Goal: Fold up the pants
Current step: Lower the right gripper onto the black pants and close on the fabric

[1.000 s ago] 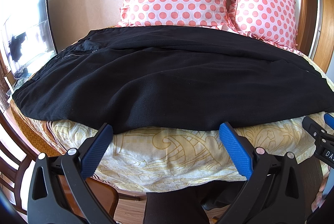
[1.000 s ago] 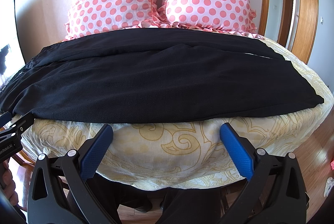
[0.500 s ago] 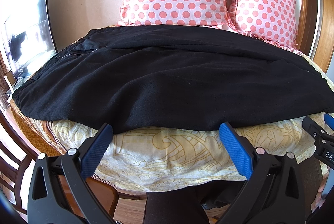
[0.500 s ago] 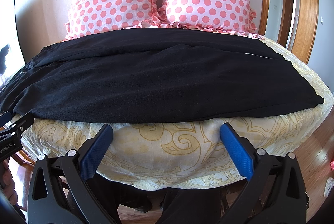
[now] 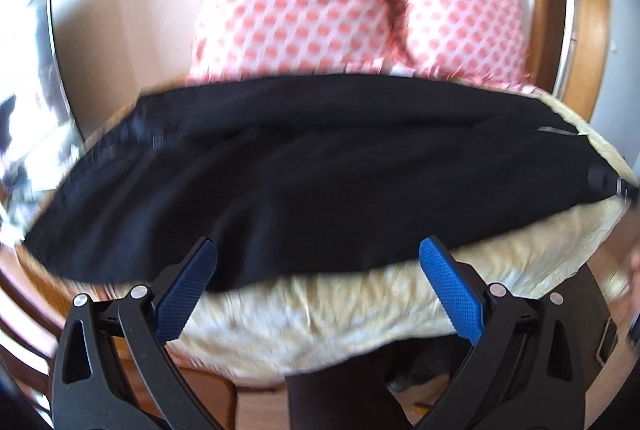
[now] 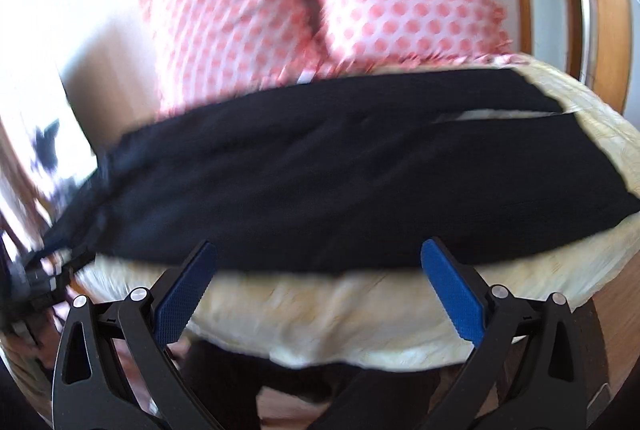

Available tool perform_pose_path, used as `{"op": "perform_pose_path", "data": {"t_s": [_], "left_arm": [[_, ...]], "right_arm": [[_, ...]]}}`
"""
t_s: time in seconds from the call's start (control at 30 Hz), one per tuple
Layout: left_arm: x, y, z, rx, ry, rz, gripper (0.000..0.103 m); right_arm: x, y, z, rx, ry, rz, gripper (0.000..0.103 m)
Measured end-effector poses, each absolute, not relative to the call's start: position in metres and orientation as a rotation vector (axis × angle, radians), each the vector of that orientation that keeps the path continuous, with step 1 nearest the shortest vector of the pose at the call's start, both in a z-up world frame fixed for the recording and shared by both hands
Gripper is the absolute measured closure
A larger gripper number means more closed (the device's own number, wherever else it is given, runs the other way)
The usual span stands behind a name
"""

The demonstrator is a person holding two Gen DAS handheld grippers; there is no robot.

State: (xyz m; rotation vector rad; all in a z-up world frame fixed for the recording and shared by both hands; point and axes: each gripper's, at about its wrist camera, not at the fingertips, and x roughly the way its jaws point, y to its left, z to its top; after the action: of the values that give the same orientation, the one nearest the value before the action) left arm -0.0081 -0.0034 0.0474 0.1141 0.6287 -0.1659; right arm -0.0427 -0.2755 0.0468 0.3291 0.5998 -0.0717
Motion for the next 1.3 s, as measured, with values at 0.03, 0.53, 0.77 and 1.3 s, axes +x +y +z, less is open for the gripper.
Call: {"op": "perform_pose_path", "data": {"t_s": [0.03, 0.53, 0.77, 1.3], "left_arm": [[-0.006, -0.005, 0.055, 0.131, 0.603, -0.161, 0.002], [0.126, -0.005, 0.08, 0.086, 0.532, -0.028, 0.002], [0.139, -0.021, 0.07, 0.176, 0.532, -0.015, 0.002], [0.144, -0.038, 0.06, 0.204, 0.565, -0.038, 0.002]], "right_arm": [[-0.037, -0.289, 0.056, 0.342, 0.593, -0.091, 0.001], [0.214, -0.536, 0.05, 0.338, 0.83, -0.466, 0.006], [0.25, -0.591, 0.014, 0.411, 0.896, -0.492, 0.032], [0.235, -0.565, 0.016, 0.212, 0.861, -0.43, 0.093]]}}
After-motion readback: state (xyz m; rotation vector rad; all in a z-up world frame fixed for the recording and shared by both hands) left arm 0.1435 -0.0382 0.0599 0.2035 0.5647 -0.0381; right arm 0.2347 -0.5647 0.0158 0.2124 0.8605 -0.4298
